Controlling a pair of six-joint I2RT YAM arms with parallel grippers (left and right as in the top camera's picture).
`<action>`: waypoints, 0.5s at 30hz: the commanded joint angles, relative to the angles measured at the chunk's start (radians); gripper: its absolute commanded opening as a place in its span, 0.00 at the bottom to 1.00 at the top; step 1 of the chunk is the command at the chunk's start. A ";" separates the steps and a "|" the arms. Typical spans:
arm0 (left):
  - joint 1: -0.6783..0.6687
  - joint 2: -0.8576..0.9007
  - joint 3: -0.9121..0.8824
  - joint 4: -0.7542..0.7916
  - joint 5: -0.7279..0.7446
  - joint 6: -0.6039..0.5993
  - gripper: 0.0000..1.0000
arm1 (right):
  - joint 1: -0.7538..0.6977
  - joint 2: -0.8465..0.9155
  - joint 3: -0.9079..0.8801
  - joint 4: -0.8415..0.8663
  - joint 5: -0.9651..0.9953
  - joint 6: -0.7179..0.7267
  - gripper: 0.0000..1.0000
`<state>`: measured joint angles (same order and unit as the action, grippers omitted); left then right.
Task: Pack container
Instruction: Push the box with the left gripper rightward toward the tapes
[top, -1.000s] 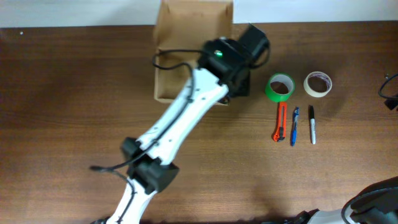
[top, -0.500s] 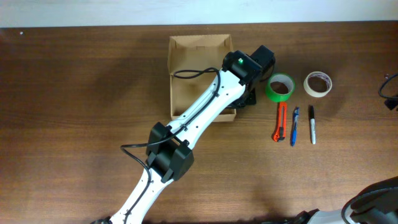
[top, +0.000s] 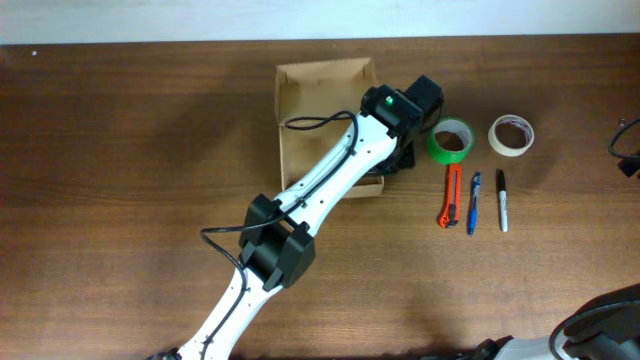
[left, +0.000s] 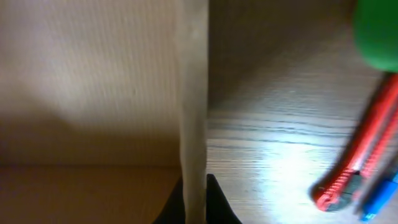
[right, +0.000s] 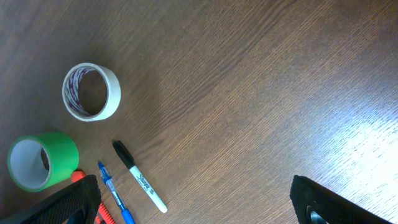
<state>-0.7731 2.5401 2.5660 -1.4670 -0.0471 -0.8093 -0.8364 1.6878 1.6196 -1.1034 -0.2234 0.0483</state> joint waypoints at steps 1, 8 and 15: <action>0.002 0.046 0.013 -0.019 0.007 0.003 0.02 | -0.002 0.006 0.009 0.000 -0.009 -0.004 0.99; 0.002 0.054 0.013 -0.021 0.006 0.022 0.32 | -0.002 0.006 0.009 0.000 -0.009 -0.004 0.99; 0.002 0.053 0.015 -0.019 -0.003 0.053 0.62 | -0.002 0.006 0.009 0.000 -0.009 -0.004 0.99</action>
<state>-0.7731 2.5900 2.5660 -1.4837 -0.0376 -0.7834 -0.8364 1.6878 1.6196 -1.1034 -0.2237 0.0486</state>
